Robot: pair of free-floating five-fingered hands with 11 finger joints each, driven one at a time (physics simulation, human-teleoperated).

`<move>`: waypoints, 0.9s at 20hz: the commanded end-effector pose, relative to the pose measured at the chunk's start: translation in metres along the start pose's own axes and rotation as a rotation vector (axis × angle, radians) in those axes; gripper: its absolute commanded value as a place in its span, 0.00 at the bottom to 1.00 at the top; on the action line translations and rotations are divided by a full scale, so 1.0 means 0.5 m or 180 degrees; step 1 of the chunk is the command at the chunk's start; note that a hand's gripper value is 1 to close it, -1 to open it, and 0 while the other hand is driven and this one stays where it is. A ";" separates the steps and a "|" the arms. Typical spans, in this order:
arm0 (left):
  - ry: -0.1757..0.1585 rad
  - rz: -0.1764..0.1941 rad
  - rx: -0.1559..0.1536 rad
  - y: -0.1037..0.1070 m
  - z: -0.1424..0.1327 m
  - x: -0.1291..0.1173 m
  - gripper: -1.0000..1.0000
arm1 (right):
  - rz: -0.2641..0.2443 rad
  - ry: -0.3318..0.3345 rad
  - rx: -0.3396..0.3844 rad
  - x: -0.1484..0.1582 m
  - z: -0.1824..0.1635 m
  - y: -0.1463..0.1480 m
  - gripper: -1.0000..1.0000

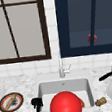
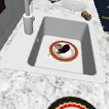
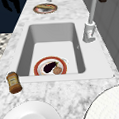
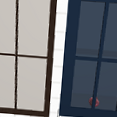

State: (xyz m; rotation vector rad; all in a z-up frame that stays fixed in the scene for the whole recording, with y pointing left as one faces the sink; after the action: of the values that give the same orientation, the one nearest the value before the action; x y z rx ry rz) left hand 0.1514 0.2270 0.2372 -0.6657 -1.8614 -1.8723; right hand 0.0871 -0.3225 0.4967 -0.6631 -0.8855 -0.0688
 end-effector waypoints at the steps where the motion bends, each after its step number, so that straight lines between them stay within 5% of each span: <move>1: 0.0000 0.0000 0.0000 0.000 0.000 0.000 0.50 | -0.0220 -0.0034 0.0106 -0.038 0.041 -0.024 0.00; 5: 0.0000 0.0000 0.0000 0.000 0.000 0.000 0.50 | -0.0232 -0.0100 0.0074 -0.072 0.081 -0.047 0.00; 18: 0.0000 0.0000 0.0000 0.000 0.000 0.000 0.50 | -0.0712 0.0121 -0.0354 -0.011 0.108 -0.070 0.00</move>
State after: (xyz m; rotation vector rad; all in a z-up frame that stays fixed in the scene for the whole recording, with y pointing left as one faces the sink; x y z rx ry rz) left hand 0.1514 0.2270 0.2372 -0.6657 -1.8614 -1.8723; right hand 0.0322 -0.3228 0.5252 -0.6710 -0.8850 -0.2089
